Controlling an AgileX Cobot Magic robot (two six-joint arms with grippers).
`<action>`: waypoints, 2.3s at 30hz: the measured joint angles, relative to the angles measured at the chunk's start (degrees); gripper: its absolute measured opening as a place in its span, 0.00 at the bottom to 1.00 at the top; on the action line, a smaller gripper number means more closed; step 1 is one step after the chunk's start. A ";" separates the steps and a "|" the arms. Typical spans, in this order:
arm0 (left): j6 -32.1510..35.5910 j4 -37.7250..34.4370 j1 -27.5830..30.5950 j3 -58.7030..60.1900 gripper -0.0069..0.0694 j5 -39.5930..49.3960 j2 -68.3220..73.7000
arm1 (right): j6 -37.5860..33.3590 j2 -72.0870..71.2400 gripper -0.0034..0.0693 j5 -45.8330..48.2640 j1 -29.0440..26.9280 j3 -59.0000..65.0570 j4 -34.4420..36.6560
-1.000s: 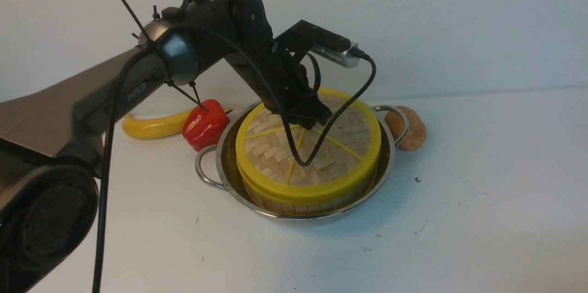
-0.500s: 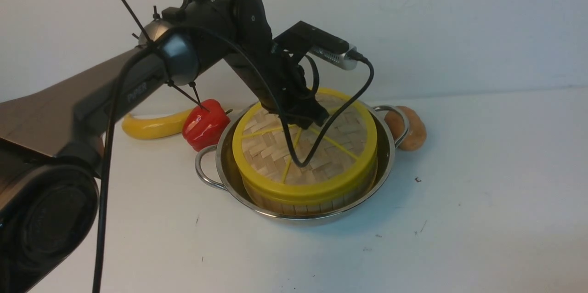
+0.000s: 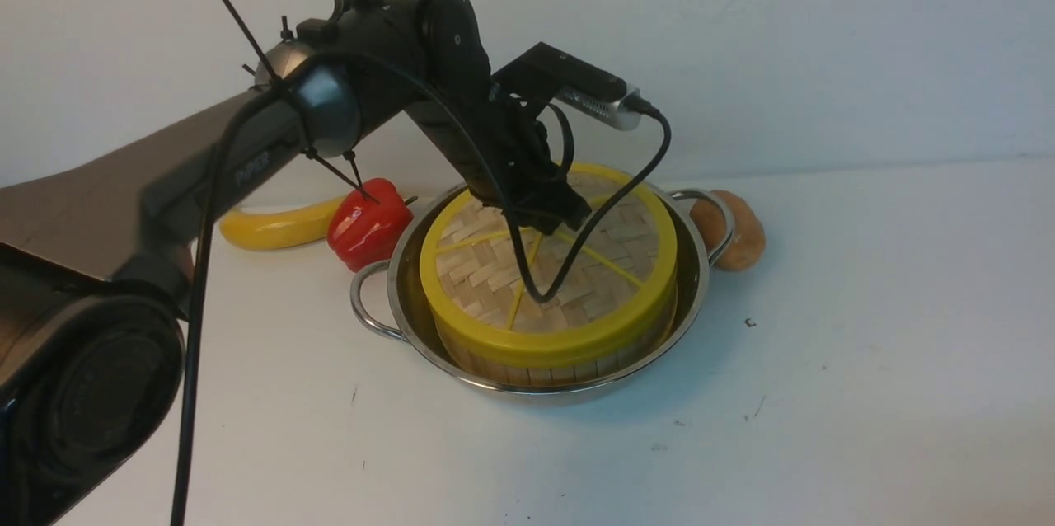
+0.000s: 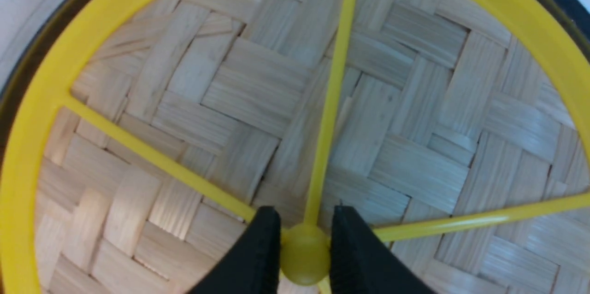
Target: Place the steamer in the pot on the white table, and put the lid on the steamer.
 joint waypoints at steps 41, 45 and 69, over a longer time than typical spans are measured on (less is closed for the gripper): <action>-9.21 7.82 0.09 6.33 0.30 11.45 -31.62 | 0.00 0.00 0.38 0.00 0.00 0.00 0.00; -18.66 15.90 0.09 13.84 0.30 13.61 -44.71 | 0.00 0.00 0.38 0.00 0.00 0.00 0.00; -20.38 4.01 29.82 103.30 0.30 -37.99 -116.45 | 0.00 0.00 0.38 0.00 0.00 0.00 0.00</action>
